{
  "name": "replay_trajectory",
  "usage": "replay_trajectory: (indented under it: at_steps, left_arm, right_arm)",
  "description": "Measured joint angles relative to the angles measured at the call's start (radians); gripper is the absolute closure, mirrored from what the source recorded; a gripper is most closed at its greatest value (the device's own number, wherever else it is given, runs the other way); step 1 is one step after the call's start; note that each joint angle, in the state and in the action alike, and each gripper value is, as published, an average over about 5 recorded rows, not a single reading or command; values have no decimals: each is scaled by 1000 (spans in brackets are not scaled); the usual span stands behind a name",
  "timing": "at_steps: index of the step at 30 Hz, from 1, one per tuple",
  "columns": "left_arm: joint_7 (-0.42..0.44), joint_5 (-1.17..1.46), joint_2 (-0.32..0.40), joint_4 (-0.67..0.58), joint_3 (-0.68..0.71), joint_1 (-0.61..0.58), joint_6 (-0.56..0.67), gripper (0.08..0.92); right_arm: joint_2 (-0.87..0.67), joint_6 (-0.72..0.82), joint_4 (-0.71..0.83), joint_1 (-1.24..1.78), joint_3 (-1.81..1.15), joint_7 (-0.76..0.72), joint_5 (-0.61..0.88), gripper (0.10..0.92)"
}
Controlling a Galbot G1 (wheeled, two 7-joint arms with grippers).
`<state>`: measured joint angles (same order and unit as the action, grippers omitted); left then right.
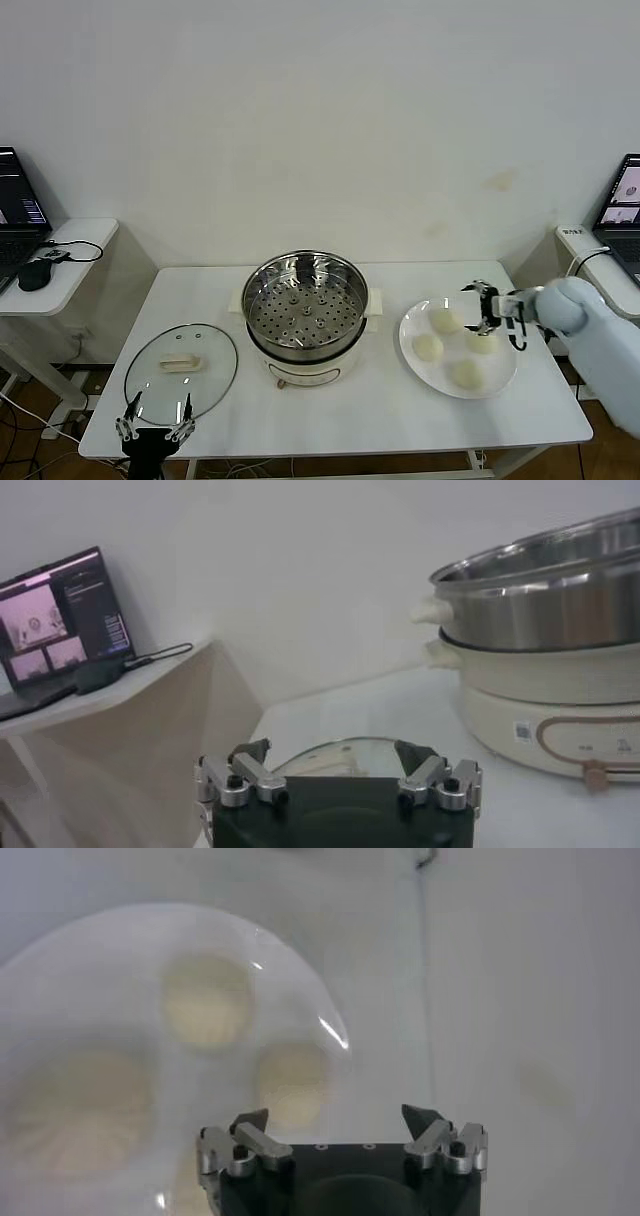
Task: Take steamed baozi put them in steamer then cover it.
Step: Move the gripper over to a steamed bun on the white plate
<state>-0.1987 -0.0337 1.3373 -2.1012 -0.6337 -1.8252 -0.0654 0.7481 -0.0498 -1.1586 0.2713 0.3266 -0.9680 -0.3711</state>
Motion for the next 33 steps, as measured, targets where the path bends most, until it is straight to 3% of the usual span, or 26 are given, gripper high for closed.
replay_trajectory:
  at_steps: [19,33]
  left_arm:
    - [-1,-7,3,-12,-33,-11,-5,177]
    - [0,-7,3,-16,-36,-3,-5,177]
  right_arm:
    - [155,-10,256,-170,204,-72,-65,208]
    - [223,-9,341,-191,232,-80,-100,353]
